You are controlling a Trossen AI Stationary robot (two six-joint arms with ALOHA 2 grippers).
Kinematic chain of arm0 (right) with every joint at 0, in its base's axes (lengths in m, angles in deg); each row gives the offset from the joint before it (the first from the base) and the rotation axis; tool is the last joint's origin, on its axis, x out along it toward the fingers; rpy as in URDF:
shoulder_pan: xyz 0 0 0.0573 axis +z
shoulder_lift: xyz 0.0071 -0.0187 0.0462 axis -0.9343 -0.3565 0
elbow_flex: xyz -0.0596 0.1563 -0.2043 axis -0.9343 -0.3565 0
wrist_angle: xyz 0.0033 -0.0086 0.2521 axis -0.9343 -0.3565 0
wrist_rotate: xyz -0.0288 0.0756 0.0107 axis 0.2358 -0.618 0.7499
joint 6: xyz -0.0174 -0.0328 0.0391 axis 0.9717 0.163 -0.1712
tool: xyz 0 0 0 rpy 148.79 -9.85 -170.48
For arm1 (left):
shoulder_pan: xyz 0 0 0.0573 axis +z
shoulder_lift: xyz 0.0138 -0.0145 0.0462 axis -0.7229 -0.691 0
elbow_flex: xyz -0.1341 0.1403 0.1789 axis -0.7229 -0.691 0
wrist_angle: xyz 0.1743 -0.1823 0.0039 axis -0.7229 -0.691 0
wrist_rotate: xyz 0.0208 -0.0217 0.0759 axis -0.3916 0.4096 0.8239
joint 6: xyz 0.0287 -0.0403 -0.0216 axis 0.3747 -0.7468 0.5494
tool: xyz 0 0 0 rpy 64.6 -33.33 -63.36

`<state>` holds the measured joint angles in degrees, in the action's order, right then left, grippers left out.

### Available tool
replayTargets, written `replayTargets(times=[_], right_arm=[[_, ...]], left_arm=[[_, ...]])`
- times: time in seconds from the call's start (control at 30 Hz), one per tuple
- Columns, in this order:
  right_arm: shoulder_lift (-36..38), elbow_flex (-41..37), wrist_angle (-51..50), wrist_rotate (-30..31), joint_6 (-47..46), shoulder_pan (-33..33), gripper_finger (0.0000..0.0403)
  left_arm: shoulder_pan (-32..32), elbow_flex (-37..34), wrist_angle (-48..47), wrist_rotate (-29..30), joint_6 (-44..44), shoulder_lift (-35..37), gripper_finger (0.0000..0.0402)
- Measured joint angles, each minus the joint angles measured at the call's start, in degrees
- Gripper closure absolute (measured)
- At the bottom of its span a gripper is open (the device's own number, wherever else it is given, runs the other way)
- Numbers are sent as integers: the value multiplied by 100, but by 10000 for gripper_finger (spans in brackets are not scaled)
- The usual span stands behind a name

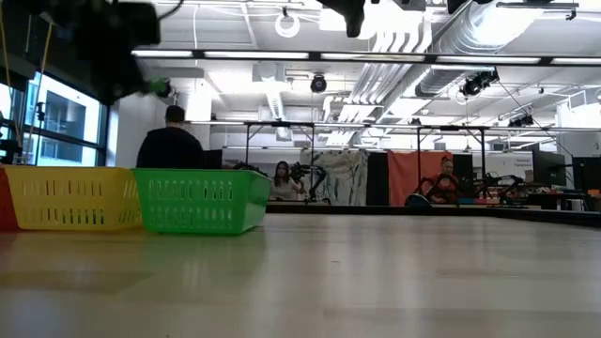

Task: Sort Halloween decoration
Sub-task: Put the green skeleton toy into the yellow bin

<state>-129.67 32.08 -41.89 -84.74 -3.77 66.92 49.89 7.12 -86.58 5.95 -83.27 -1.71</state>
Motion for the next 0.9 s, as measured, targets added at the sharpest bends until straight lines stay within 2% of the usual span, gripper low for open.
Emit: replayTargets(times=[0.1,0.27,0.6,0.73,0.9], right_arm=[[0,0,-29,0,0,0,167],[0,0,-69,0,0,0,167],[0,0,-132,90,0,0,167],[0,0,-181,114,0,0,167],[0,0,-277,114,0,0,167]], left_arm=[[-226,-274,-170,-14,-217,-202,394],[-461,-654,311,-1,-519,-636,394],[-492,-676,669,4,-566,-1573,382],[-490,-676,745,6,-595,-1819,366],[-490,-676,686,19,-765,-1941,323]])
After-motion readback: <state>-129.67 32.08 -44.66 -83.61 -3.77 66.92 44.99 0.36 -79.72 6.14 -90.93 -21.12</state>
